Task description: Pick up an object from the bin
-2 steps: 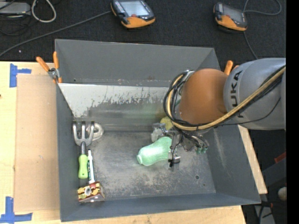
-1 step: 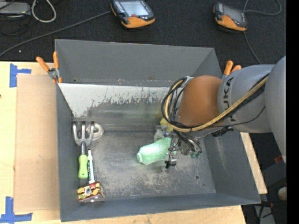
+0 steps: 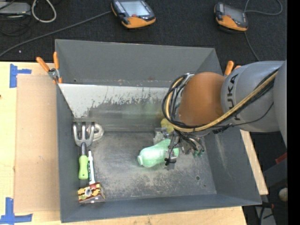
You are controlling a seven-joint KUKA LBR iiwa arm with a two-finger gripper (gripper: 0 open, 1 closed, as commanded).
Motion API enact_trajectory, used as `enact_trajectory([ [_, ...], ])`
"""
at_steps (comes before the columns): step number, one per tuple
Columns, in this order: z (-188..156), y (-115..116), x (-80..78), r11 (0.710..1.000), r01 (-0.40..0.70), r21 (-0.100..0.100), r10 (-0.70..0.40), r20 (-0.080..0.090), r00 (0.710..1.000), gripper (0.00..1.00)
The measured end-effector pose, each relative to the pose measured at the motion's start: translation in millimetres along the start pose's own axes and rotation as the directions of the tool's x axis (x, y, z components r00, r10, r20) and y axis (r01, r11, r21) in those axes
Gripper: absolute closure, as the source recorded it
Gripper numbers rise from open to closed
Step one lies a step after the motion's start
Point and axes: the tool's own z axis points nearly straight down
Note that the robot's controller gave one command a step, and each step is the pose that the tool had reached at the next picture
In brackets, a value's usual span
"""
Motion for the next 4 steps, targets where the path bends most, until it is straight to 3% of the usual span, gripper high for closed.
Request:
enact_trajectory([
  [4,0.0,-0.1,0.1,1.000,-0.004,-0.001,0.004,0.000,1.000,1.00],
])
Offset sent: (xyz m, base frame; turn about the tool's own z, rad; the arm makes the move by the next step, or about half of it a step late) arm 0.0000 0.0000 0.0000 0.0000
